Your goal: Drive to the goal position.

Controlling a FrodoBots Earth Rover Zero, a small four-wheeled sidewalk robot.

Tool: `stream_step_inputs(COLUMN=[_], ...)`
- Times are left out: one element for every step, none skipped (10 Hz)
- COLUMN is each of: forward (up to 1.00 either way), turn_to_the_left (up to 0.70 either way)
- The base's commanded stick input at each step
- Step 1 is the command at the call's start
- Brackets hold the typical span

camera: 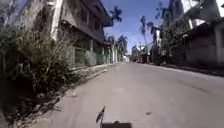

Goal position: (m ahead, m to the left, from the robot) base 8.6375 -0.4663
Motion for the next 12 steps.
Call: stream_step_inputs(forward=[0.7,0.7,0.7,0.7,0.7,0.7,0.7,0.7,0.7,0.7,0.7,0.7], turn_to_the_left=[0.0,0.0,0.0,0.0,0.0,0.0,0.0,0.0,0.0,0.0,0.0,0.0])
